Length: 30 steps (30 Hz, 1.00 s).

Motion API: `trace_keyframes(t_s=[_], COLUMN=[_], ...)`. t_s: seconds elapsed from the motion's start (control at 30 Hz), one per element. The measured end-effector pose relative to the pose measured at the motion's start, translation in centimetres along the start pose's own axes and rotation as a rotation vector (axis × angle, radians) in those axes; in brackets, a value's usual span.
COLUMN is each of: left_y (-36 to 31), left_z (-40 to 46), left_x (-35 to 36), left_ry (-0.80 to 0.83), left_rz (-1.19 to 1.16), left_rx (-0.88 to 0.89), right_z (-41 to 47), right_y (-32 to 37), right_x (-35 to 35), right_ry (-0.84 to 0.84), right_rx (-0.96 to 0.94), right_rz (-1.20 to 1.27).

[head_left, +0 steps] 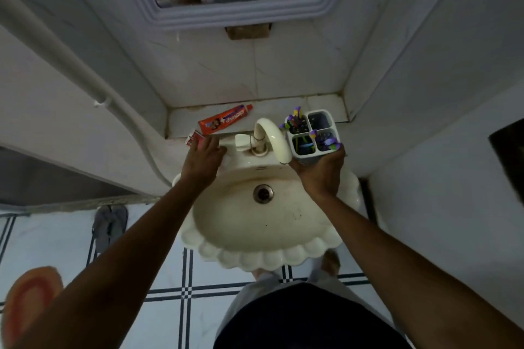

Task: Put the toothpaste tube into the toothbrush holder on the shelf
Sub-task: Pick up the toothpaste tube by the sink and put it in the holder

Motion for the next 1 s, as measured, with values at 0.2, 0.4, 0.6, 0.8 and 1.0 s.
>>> trace_keyframes(t_s=[0.2,0.4,0.6,0.8,1.0], left_y=[-0.4,-3.5,-7.3,-10.3,-12.4], left_z=[-1.4,-5.2,-4.8,-1.4,1.6], left_x=[-0.6,-9.1,-19.2,-24.2,-25.2], left_ry=[-0.083,-0.165,-0.054,0.035,-0.087], left_rz=[-0.371,-1.330,-1.398,-0.837,-0.423], left_rx=[-0.177,-0.247,-0.007,0.165,0.072], right_z=[-0.7,-1.1,-0.7,-0.2,0.1], right_y=[0.1,0.3,0.5,0.9,0.9], right_x=[-1.6,-3.4,-4.7,-5.7,-6.0], right_ry=[0.075,0.142,0.197,0.207,0.220], right_rx=[-0.056,-0.126,-0.172,-0.179,-0.175], right_rz=[0.053,0.026,-0.043,-0.091,-0.134])
Point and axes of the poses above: each hand's wrist, its own z-axis towards the middle knuckle, its own x-axis out of the palm, y = z × x, the point moved 2 cm from there along z, towards the middle knuckle, and after that the axes turned 12 degrees about y, right-handed, at the moved point
